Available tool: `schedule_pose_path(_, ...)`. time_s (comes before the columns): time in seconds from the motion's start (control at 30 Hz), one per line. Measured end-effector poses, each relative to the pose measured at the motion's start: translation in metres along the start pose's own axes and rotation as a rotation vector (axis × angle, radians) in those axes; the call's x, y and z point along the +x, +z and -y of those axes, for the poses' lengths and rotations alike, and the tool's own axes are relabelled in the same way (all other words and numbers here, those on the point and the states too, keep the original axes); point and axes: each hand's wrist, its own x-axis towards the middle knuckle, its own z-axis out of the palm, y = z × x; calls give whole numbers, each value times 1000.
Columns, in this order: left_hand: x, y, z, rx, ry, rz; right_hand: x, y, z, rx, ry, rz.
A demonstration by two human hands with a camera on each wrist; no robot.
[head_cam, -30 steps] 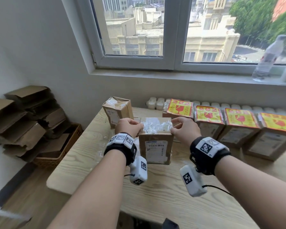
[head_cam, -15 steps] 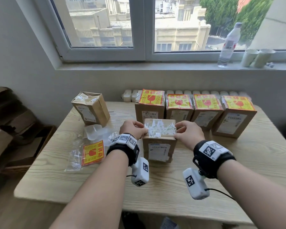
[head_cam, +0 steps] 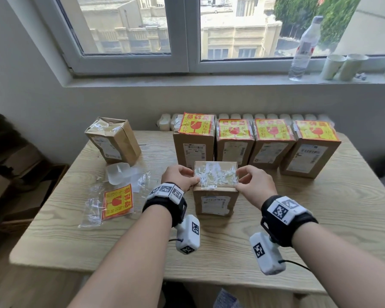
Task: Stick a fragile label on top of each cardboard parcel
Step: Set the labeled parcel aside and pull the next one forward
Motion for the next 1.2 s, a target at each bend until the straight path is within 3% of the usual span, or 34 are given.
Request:
schedule_pose_path(0.17, -5, 0, -1, 29, 30, 1, -2, 1, 2, 8, 11, -11)
schedule_pose_path(0.33, -9, -11, -4, 27, 37, 99, 2, 1, 15, -141, 10, -19)
schedule_pose_path(0.6, 1, -46, 0, 99, 61, 71, 9, 25, 75, -52, -191, -24)
schedule_pose_path(0.93, 31, -143, 70, -13, -77, -33, 7, 118, 149, -95, -253, 121)
schedule_pose_path(1.2, 65, -207, 135, 28, -157, -103, 29, 181, 174, -109, -105, 175)
